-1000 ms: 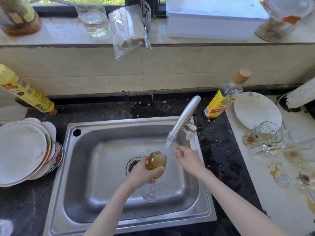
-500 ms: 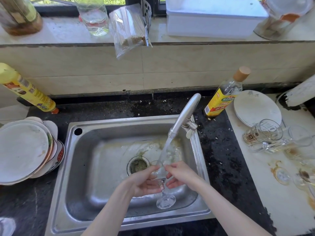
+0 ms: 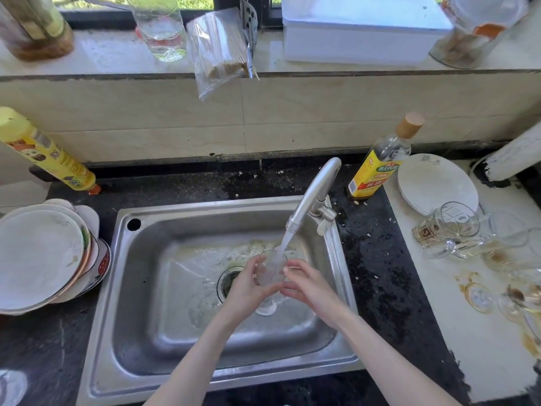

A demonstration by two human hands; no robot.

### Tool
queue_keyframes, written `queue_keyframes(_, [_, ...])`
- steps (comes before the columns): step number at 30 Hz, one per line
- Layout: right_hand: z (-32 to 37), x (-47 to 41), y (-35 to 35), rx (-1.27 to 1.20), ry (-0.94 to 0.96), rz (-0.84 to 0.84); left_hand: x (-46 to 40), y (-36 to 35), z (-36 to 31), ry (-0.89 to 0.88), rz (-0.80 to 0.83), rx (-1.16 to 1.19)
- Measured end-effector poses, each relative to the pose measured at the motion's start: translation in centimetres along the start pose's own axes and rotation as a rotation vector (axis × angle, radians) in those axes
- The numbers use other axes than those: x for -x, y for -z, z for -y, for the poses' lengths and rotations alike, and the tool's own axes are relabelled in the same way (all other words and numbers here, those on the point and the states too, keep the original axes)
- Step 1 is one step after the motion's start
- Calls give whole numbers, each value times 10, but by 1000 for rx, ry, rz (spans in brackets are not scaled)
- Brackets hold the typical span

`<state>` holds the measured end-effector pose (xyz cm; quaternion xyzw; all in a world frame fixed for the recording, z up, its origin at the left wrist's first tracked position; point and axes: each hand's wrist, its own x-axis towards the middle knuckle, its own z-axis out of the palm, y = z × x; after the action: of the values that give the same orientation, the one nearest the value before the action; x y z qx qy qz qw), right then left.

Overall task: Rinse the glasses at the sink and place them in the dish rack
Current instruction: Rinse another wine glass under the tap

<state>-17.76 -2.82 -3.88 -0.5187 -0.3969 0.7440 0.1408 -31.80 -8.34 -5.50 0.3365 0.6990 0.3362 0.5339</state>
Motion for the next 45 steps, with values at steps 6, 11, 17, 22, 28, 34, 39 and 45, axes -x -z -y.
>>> queue_keyframes(6, [-1, -1, 4, -44, 56, 21, -2, 5, 2, -62, 76, 17])
queue_keyframes(11, [-1, 3, 3, 5, 138, 64, 0, 8, 0, -111, 125, 87])
queue_keyframes(17, [5, 7, -2, 47, 187, 100, 5, 11, -1, -187, 107, 103])
queue_keyframes(22, [-2, 1, -3, 0, 132, 132, 7, 10, 2, -164, 24, 104])
queue_keyframes(28, [-6, -7, -12, -59, 56, 35, 5, 9, 9, -94, -67, 142])
queue_keyframes(34, [0, -10, -14, -15, -200, 17, 1, 7, 13, 140, -62, 156])
queue_keyframes(39, [-6, -18, -10, -67, -454, -47, 1, 1, 18, 260, -38, 148])
queue_keyframes(45, [-3, -19, -11, -117, -426, -35, 2, -1, 7, 264, -114, 194])
